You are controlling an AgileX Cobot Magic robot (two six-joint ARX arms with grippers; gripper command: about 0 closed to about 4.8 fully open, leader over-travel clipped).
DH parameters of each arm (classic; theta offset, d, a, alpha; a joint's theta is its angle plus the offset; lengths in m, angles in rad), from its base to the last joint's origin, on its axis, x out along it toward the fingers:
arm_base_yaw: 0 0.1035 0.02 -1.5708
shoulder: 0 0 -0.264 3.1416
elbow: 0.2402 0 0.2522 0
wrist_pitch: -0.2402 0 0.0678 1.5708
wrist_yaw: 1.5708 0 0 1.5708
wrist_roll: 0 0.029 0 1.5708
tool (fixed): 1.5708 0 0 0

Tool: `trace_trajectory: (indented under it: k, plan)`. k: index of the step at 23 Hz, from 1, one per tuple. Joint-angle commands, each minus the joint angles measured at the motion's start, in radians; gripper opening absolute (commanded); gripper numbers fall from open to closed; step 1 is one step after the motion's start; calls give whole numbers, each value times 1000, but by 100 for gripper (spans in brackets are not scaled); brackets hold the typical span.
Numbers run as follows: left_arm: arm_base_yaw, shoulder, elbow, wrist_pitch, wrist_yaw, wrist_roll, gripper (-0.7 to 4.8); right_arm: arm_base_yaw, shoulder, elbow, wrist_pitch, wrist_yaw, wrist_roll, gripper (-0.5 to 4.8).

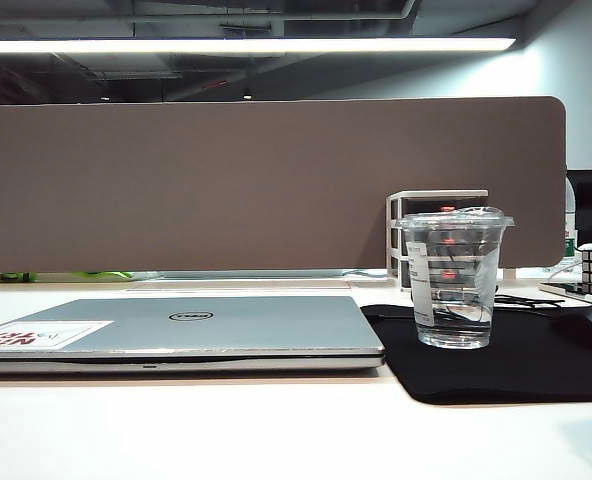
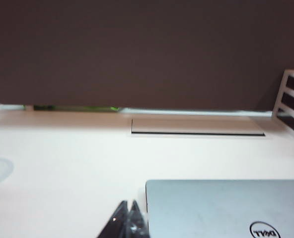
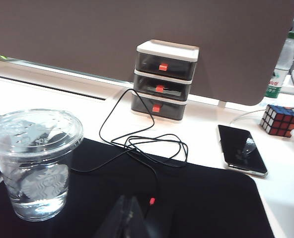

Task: Pick up the coffee cup and place it on the right side of the laptop.

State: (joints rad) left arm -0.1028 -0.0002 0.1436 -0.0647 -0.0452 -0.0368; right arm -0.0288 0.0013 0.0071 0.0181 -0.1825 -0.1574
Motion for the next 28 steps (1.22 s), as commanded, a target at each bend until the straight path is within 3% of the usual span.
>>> trace_trajectory:
  k: [1, 3, 7, 11, 14, 19, 28]
  plan:
    - [-2, 3, -56, 126, 0, -45, -6, 0, -2, -6, 17, 9, -51, -1]
    - [-2, 3, -87, 150, 0, -46, -6, 0, -2, -6, 17, 28, -57, -1]
    - [-1, 3, -136, 178, -4, -32, -6, 0, -2, -6, 21, 162, -57, -1]
    - [1, 3, -136, 175, -36, 48, -6, 0, -2, -6, 38, 162, -52, -1]
    - [1, 3, -137, 153, -71, 47, -6, 1, -2, -6, 55, 162, -43, -1]
    - [0, 3, -136, 48, 20, 42, -5, 1, -2, -6, 61, 162, -16, -1]
    - [1, 3, -136, 43, 23, 40, -5, 1, -2, -6, 61, 162, -15, -1]
